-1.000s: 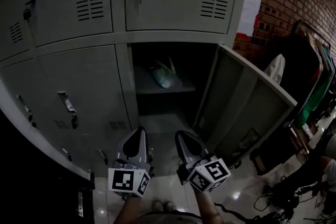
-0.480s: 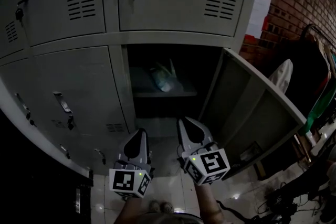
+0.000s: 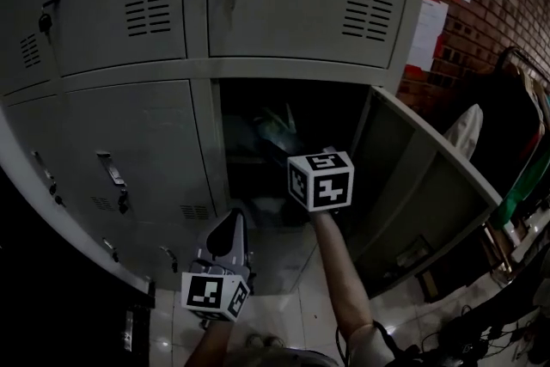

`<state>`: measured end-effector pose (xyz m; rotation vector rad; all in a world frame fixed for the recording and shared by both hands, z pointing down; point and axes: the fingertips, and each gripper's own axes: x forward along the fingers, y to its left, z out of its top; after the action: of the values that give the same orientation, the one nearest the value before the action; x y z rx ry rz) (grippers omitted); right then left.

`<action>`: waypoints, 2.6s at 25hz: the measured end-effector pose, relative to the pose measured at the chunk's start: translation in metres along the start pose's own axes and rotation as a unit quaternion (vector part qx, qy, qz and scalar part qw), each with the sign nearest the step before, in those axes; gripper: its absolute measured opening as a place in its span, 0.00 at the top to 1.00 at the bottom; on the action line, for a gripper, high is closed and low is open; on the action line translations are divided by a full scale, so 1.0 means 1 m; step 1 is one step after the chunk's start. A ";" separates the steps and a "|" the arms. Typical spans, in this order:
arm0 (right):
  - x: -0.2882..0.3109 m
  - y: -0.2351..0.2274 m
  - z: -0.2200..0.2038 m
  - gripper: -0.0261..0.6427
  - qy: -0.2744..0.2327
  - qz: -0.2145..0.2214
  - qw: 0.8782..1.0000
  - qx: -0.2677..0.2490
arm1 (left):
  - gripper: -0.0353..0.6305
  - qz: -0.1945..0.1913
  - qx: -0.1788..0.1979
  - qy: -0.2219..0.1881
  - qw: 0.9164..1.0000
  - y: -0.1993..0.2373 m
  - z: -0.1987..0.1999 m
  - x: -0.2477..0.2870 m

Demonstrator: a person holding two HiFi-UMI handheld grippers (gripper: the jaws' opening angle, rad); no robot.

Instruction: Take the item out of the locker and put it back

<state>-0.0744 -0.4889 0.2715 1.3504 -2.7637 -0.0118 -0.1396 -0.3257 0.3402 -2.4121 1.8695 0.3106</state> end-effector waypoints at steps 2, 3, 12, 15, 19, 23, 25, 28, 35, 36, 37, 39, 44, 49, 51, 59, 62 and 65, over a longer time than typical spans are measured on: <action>0.013 -0.001 -0.006 0.22 0.019 0.000 1.000 0.006 | 0.94 0.002 0.000 -0.004 1.000 0.003 0.002 0.000; 0.016 -0.002 -0.007 0.22 0.020 -0.001 1.000 0.015 | 0.94 0.005 0.000 -0.005 1.000 0.006 0.004 -0.001; 0.017 -0.018 -0.007 0.58 0.039 -0.056 0.997 -0.024 | 0.94 0.016 -0.009 -0.007 1.000 0.024 0.003 -0.002; 0.011 -0.020 -0.003 0.94 0.012 -0.057 0.998 -0.032 | 0.94 0.013 -0.012 -0.007 1.000 0.024 0.002 0.000; 0.008 -0.017 -0.001 0.94 -0.005 -0.046 0.999 -0.014 | 0.94 0.007 -0.013 -0.006 1.000 0.021 0.001 0.002; -0.004 -0.011 0.012 0.94 -0.043 -0.034 0.998 0.005 | 0.94 0.003 -0.010 -0.012 1.000 0.020 0.008 0.001; -0.024 0.000 0.023 0.94 -0.075 -0.019 0.997 0.013 | 0.94 0.003 -0.006 -0.018 1.000 0.019 0.015 -0.002; -0.074 0.023 0.035 0.94 -0.136 0.008 0.990 0.020 | 0.94 0.002 0.000 -0.028 1.000 0.018 0.027 -0.007; -0.182 0.056 -0.009 0.94 -0.205 0.017 0.977 0.055 | 0.94 -0.001 0.012 -0.034 0.999 0.009 0.033 -0.028; -0.191 0.056 -0.020 0.94 -0.200 0.011 0.978 0.061 | 0.94 -0.001 0.013 -0.031 0.999 0.007 0.031 -0.031; -0.198 0.057 -0.031 0.94 -0.195 0.008 0.978 0.071 | 0.94 -0.002 0.012 -0.028 1.000 0.006 0.029 -0.033; -0.206 0.059 -0.049 0.94 -0.190 0.013 0.976 0.104 | 0.94 -0.002 0.010 -0.021 1.000 0.003 0.023 -0.037; -0.211 0.062 -0.069 0.94 -0.177 0.010 0.977 0.119 | 0.94 -0.004 0.007 -0.013 1.000 -0.002 0.017 -0.044; -0.212 0.067 -0.062 0.94 -0.186 0.015 0.975 0.124 | 0.94 -0.006 0.007 -0.018 1.000 -0.007 0.021 -0.049; -0.213 0.068 -0.062 0.94 -0.186 0.015 0.975 0.120 | 0.94 -0.005 0.007 -0.020 1.000 -0.007 0.023 -0.050; -0.211 0.069 -0.060 0.94 -0.183 0.016 0.977 0.110 | 0.94 -0.001 0.004 -0.023 1.000 -0.002 0.024 -0.050; -0.209 0.069 -0.061 0.94 -0.179 0.016 0.978 0.106 | 0.94 0.003 0.003 -0.023 1.000 0.001 0.024 -0.048; -0.208 0.067 -0.068 0.94 -0.165 0.009 0.982 0.096 | 0.94 0.005 0.002 -0.022 1.000 0.004 0.023 -0.047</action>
<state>0.0043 -0.2823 0.3304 1.4879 -3.1215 0.0362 -0.1570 -0.2775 0.3273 -2.3740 1.8636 0.3561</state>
